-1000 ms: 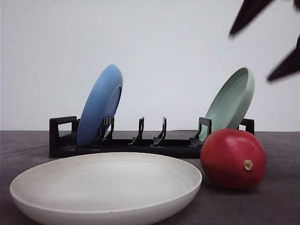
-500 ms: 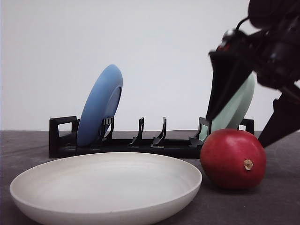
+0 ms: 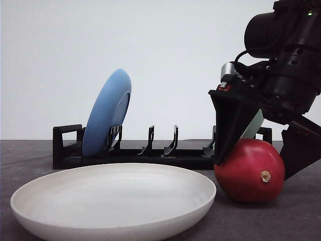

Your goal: Place pomegranate in white plate

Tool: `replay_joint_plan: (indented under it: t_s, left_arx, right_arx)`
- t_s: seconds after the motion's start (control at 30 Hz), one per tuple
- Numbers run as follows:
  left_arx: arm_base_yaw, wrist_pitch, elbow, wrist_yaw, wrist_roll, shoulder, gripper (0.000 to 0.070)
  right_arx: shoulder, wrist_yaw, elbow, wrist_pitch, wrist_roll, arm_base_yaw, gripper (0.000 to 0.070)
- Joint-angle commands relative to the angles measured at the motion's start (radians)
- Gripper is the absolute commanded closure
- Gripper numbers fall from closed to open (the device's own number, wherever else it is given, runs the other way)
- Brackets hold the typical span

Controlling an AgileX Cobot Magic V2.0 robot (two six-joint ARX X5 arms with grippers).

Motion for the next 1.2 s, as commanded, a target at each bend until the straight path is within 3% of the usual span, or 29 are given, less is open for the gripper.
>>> replay_joint_plan:
  t_s: [0.0, 0.1, 0.2, 0.43, 0.6, 0.9, 1.17]
  left_arx:
    - [-0.013, 0.014, 0.011, -0.007, -0.009, 0.001, 0.0110]
    - [-0.013, 0.014, 0.011, -0.007, -0.009, 0.000, 0.0109]
    - [-0.013, 0.016, 0.011, -0.006, -0.009, 0.001, 0.0108]
    - [-0.013, 0.018, 0.011, -0.007, -0.008, 0.001, 0.0108]
    - [-0.013, 0.021, 0.011, -0.008, -0.005, 0.001, 0.0108]
    - [-0.013, 0.021, 0.011, -0.008, -0.002, 0.001, 0.0108]
    - [-0.013, 0.021, 0.011, -0.038, 0.007, 0.001, 0.0108]
  right_arx:
    - [0.013, 0.005, 0.015, 0.008, 0.005, 0.008, 0.0050]
    - [0.013, 0.005, 0.015, -0.001, 0.011, 0.008, 0.0185]
    - [0.013, 0.019, 0.017, 0.001, 0.011, 0.008, 0.0214]
    - [0.016, 0.045, 0.130, -0.106, -0.001, 0.025, 0.0217]
    - [0.016, 0.045, 0.221, -0.140, 0.001, 0.091, 0.0217]
    - [0.062, 0.045, 0.238, -0.006, 0.062, 0.283, 0.0216]
    - [0.172, 0.045, 0.238, 0.128, 0.066, 0.387, 0.0216]
